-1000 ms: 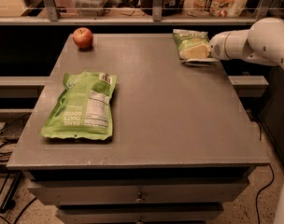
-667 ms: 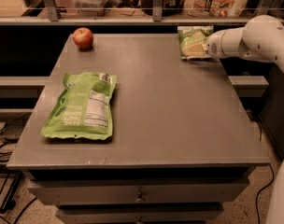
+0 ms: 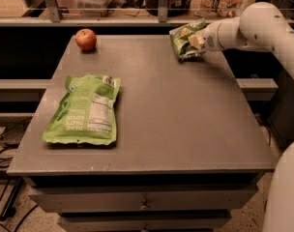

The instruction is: Move green jalapeno chip bag near apple

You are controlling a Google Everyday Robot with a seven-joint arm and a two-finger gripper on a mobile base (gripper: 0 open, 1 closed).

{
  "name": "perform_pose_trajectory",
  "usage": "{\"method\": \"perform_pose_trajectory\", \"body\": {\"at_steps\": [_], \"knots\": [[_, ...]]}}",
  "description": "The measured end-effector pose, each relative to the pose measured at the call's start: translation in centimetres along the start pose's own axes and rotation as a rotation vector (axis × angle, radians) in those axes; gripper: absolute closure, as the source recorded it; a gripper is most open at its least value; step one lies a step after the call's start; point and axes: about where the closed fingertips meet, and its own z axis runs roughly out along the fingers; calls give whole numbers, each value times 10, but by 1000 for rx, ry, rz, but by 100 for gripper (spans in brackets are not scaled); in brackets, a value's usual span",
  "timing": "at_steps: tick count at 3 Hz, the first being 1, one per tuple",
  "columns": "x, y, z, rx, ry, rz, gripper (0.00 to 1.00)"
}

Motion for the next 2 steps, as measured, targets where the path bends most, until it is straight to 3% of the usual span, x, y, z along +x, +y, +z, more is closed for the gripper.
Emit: {"method": "perform_pose_trajectory", "body": {"at_steps": [1,2], "knots": [[-36,24,11,-72,-44,-80,100],[-63,54,31,-172,-79,-140,100]]}}
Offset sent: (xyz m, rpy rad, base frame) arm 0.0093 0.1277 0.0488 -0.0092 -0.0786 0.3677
